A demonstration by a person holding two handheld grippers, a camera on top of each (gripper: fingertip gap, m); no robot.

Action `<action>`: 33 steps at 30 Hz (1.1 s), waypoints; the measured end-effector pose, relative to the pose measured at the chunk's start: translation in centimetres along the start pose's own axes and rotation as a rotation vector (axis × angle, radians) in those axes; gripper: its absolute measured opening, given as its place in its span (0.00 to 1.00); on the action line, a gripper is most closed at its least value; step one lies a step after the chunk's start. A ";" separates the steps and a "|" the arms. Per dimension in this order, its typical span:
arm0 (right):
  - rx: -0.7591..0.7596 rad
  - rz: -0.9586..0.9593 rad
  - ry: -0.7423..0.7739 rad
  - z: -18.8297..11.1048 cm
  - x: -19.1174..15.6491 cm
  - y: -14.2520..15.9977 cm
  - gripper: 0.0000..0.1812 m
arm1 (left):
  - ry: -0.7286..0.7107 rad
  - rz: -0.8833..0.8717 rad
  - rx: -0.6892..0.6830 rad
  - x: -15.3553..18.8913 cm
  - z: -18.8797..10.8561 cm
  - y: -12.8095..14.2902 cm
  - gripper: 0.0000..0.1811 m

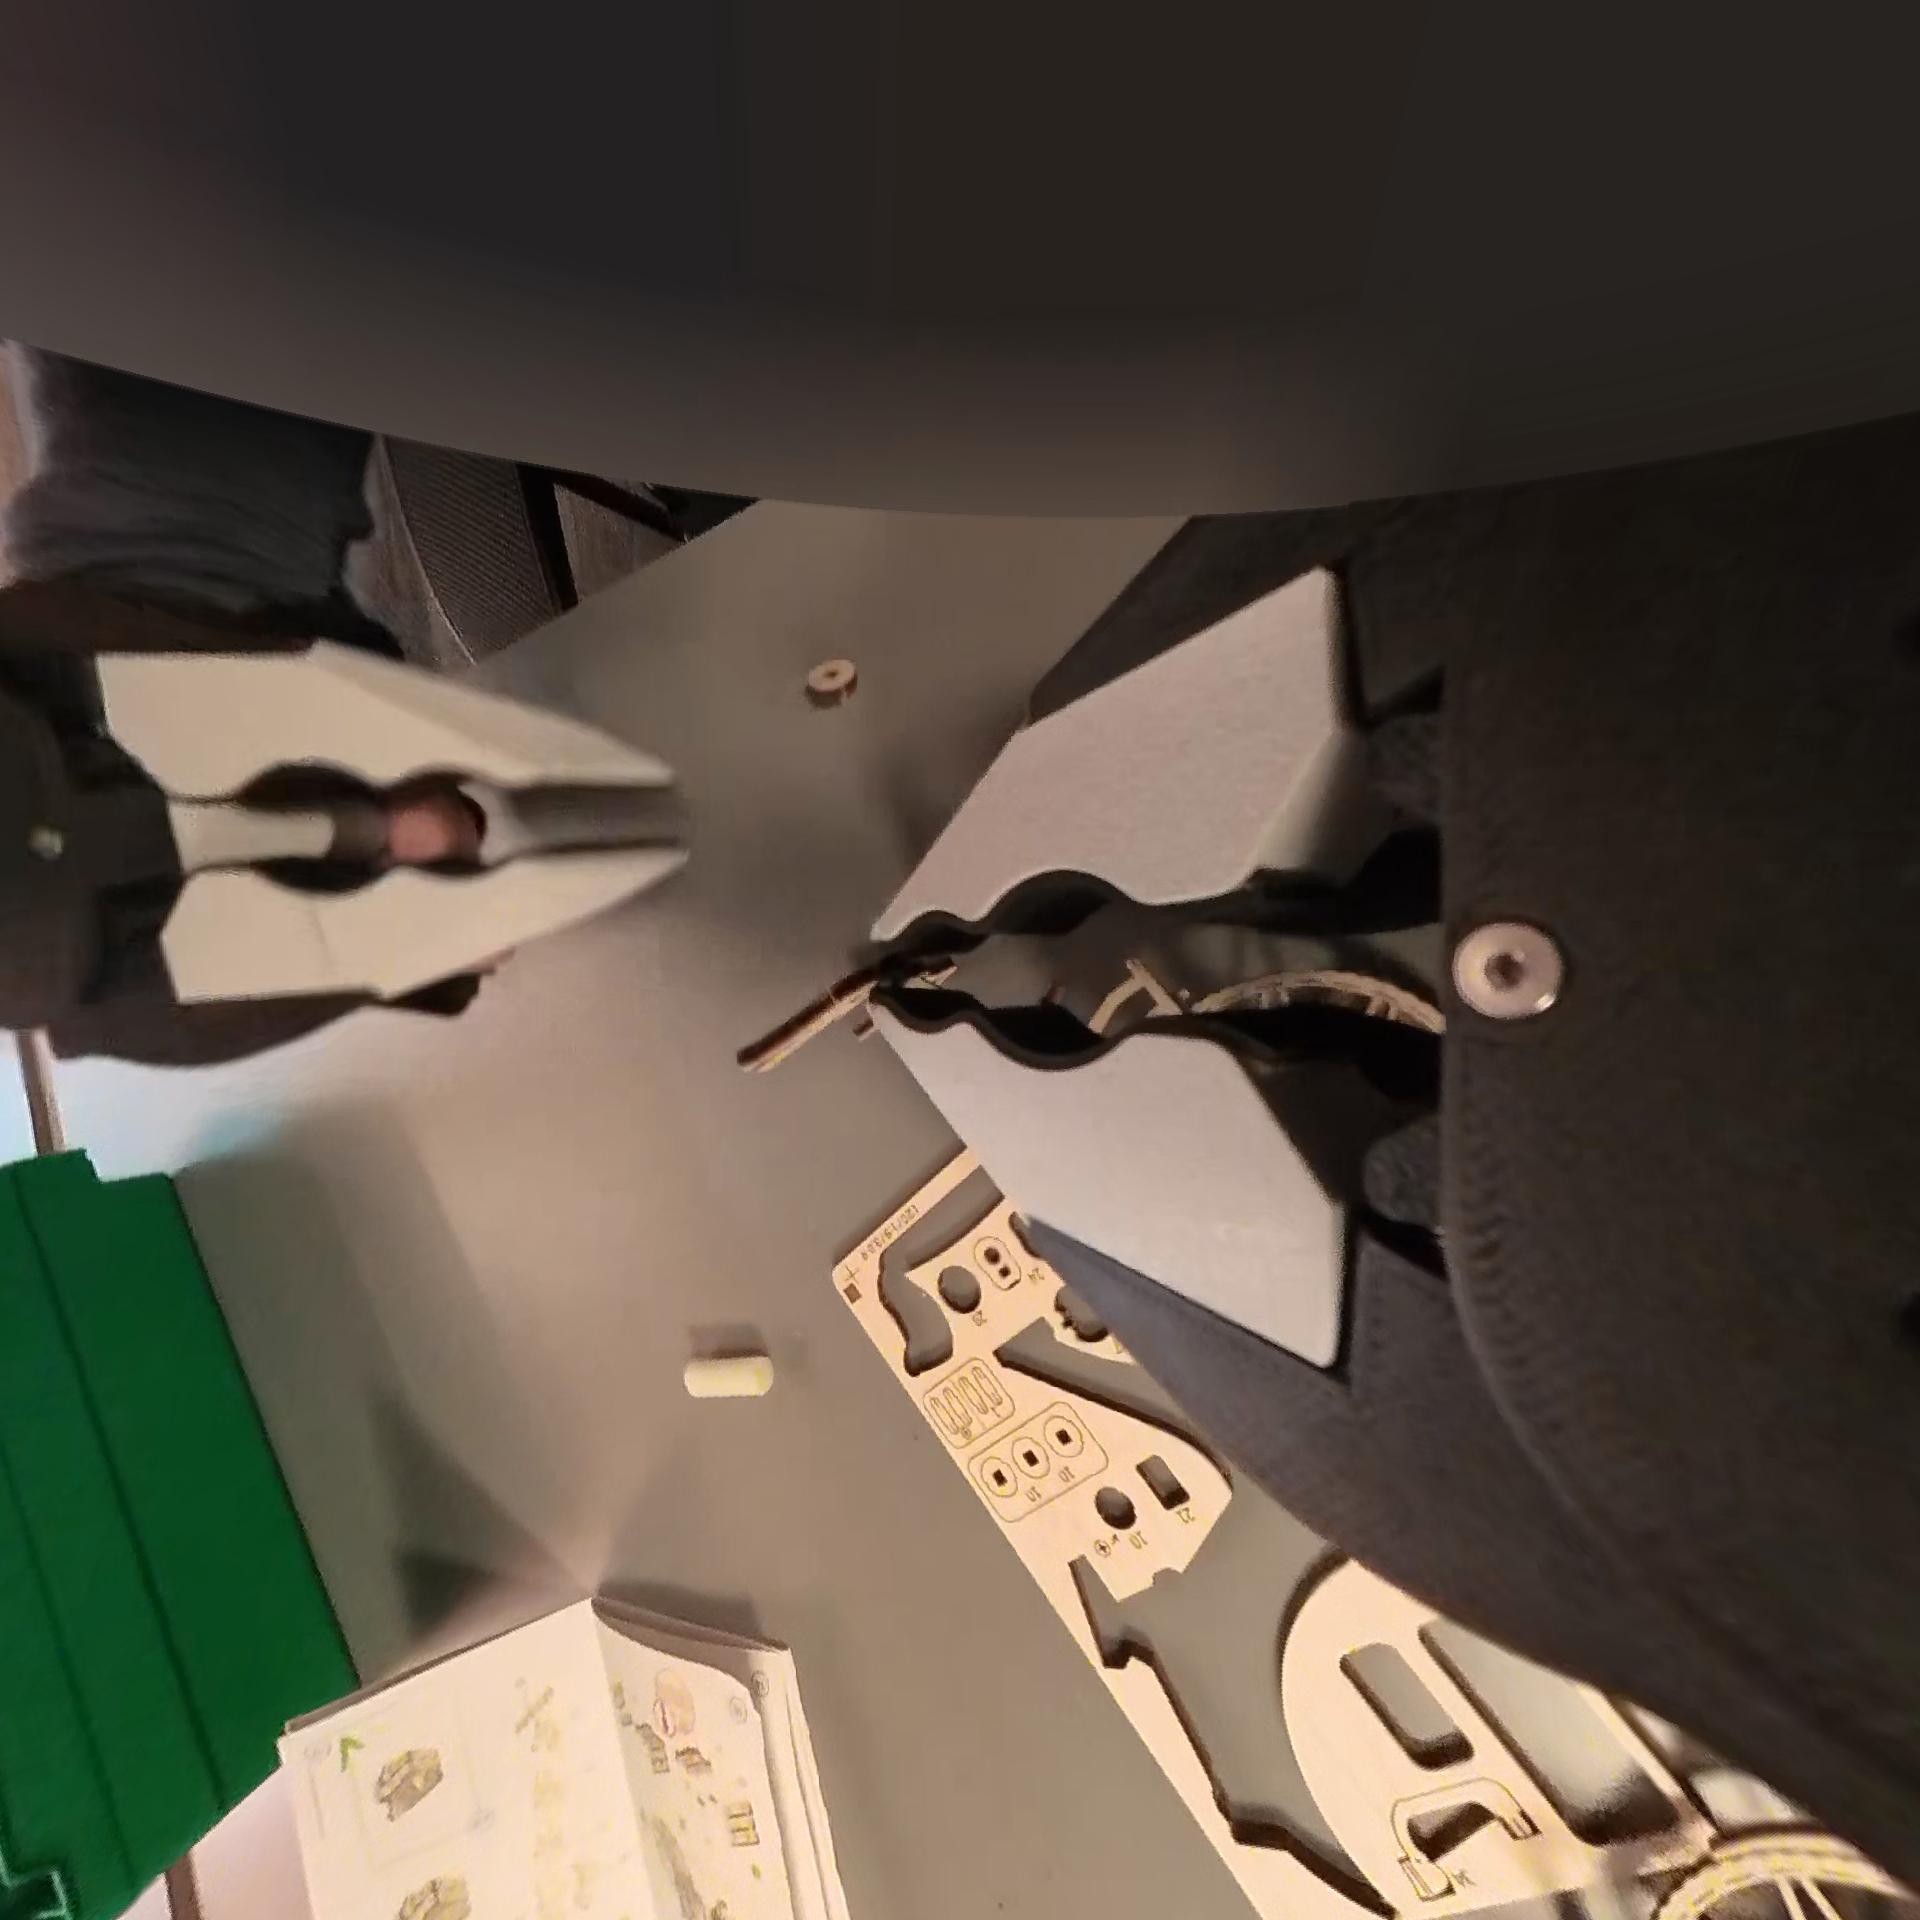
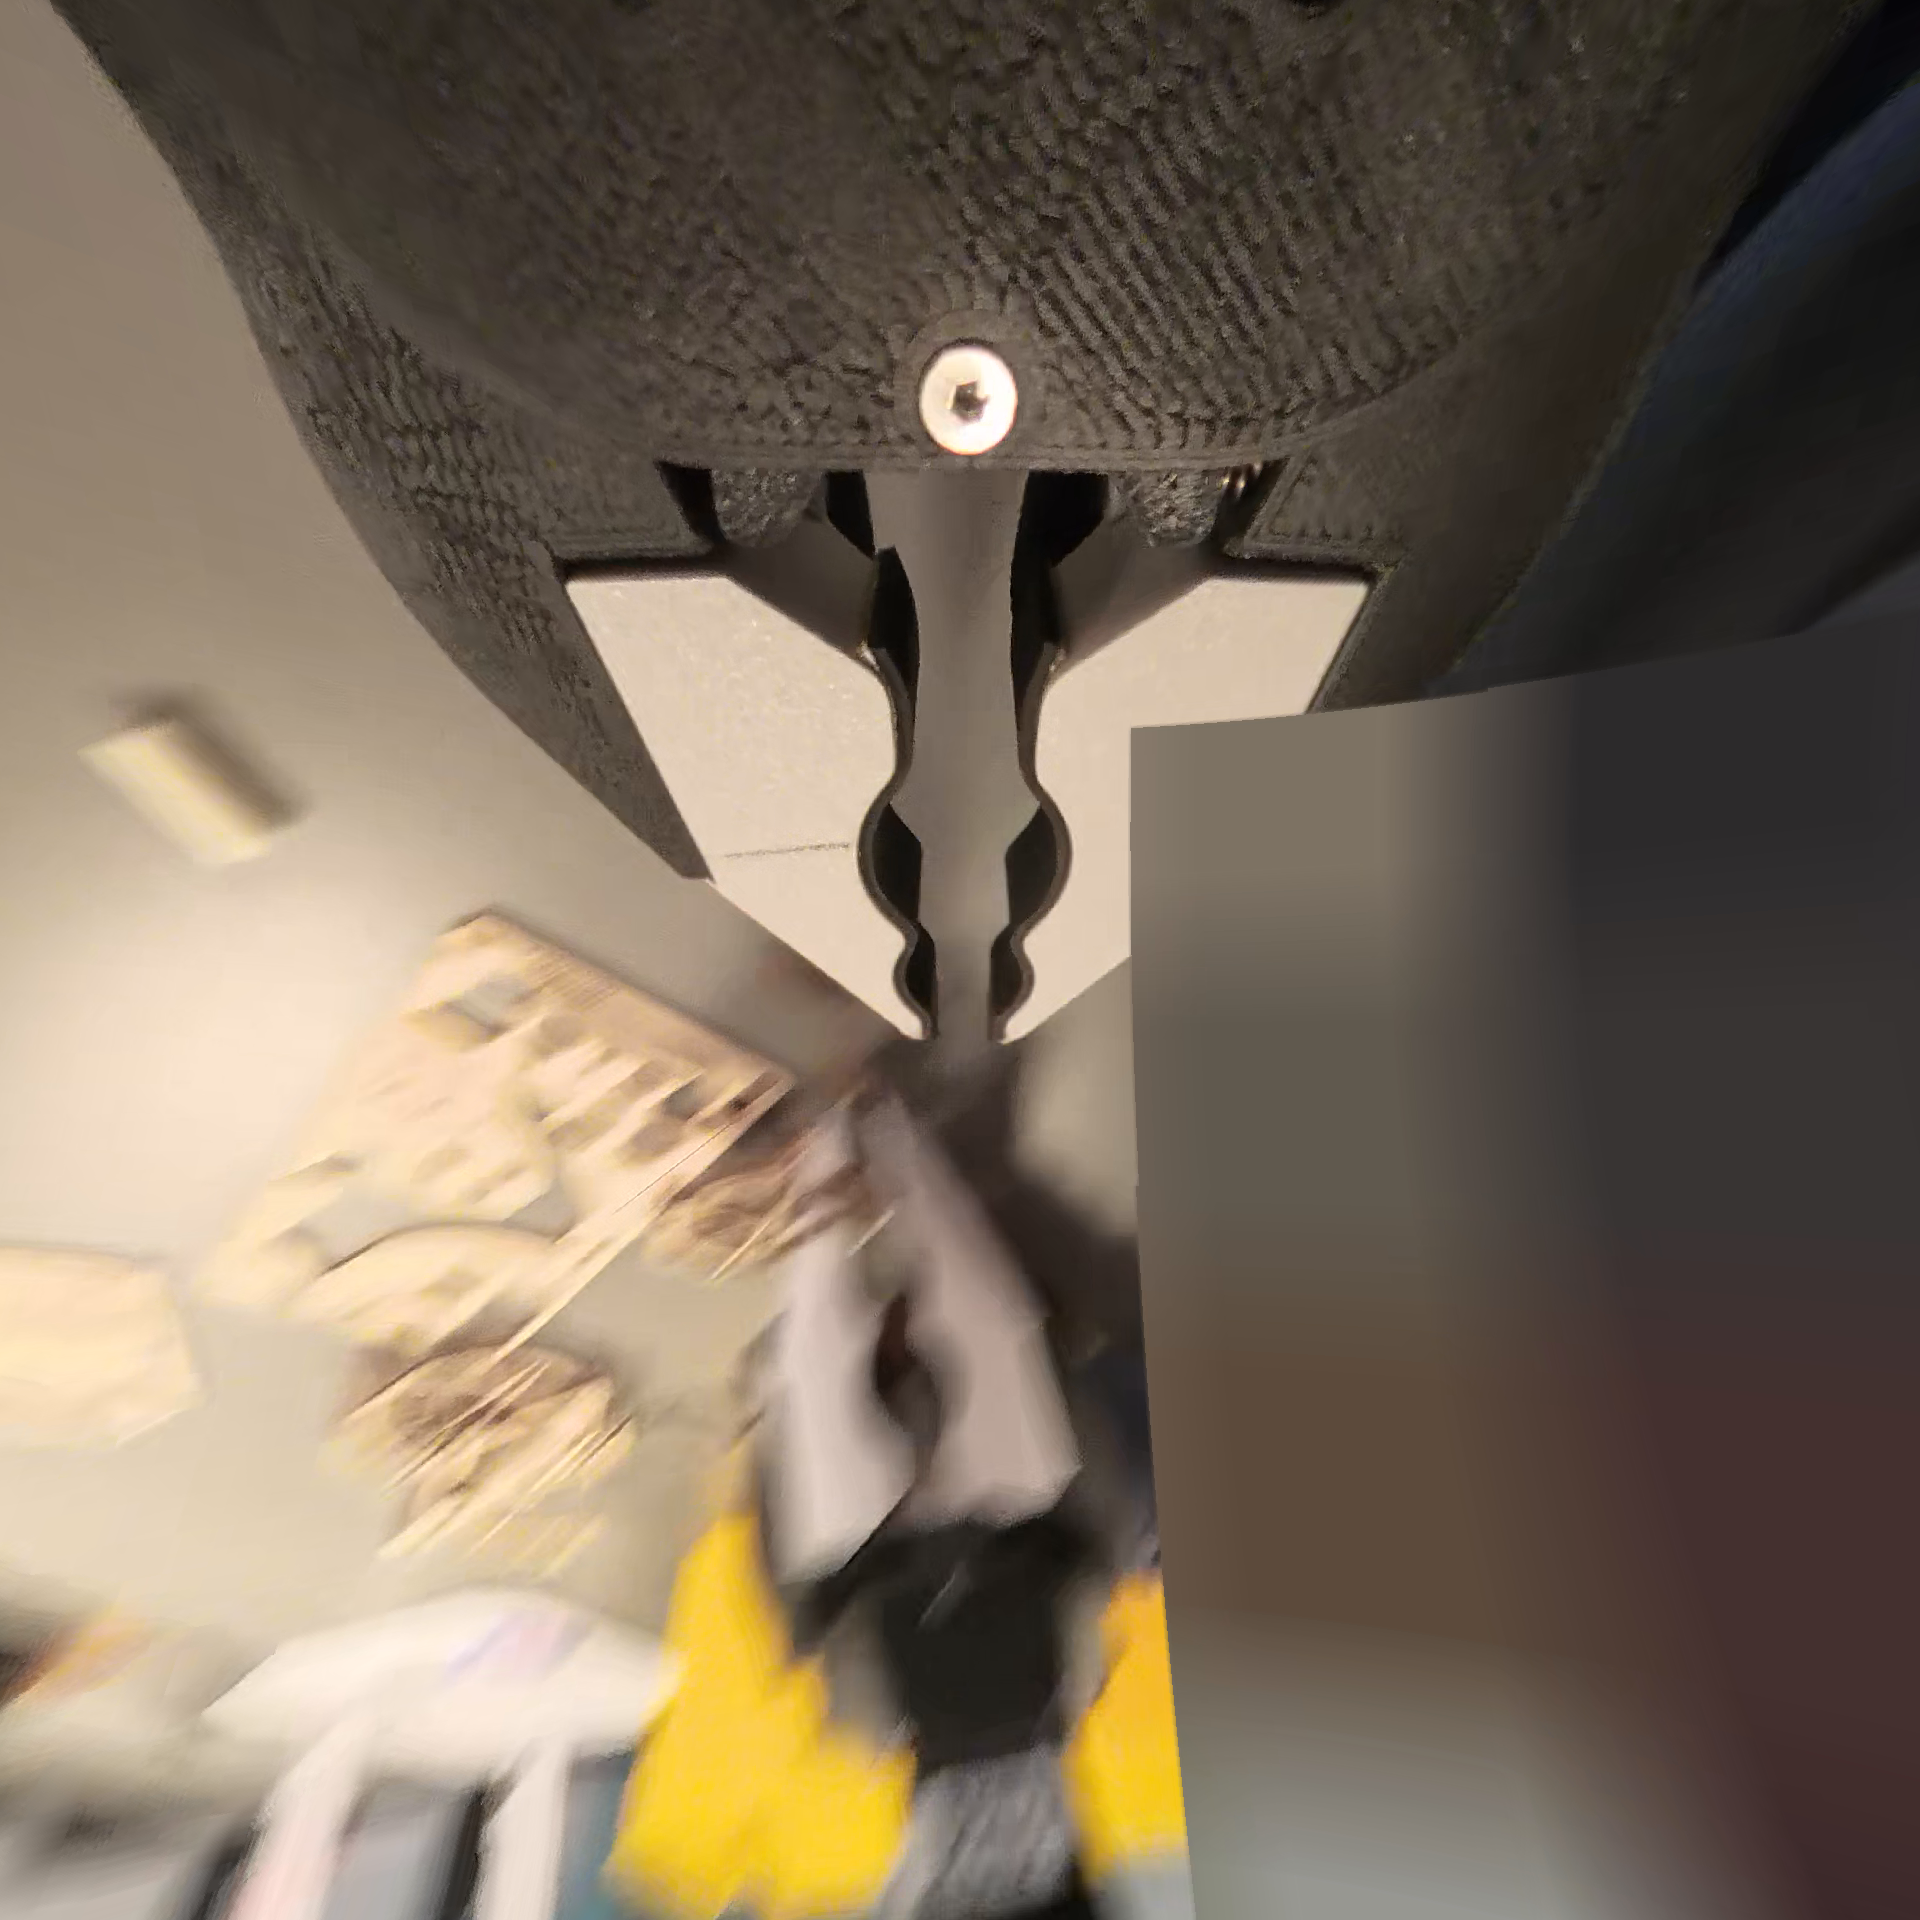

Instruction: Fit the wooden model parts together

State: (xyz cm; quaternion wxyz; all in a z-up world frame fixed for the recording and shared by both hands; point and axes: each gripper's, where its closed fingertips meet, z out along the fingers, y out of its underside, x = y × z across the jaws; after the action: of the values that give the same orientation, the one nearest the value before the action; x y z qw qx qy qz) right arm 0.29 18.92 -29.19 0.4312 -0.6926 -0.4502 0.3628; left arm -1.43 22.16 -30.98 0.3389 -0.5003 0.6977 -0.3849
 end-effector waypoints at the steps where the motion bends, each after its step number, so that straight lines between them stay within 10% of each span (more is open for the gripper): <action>1: -0.049 -0.008 -0.030 0.0 -0.9 0.8 0.04 | -0.006 0.010 -0.004 0.0 0.0 0.0 0.03; 7: -0.185 0.017 -0.012 1.6 -2.8 2.8 0.08 | -0.056 0.046 -0.012 -0.2 0.2 0.0 0.02; 13: -0.280 -0.023 0.417 0.8 -1.1 3.1 0.12 | -0.078 0.015 0.003 -0.3 0.4 -0.1 0.02; 22: -0.327 0.058 0.673 2.0 -3.0 4.1 0.10 | -0.115 0.025 0.000 -0.4 0.6 -0.2 0.03; 33: -0.457 -0.089 0.757 2.4 -2.2 4.5 0.05 | -0.124 0.044 -0.008 -0.2 0.7 -0.1 0.03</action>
State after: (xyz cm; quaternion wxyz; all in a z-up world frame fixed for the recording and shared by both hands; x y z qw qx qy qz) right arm -1.18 16.54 -33.93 0.4164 -0.8343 -0.3587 -0.0441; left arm -0.69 22.21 -31.21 0.3877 -0.5092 0.6876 -0.3429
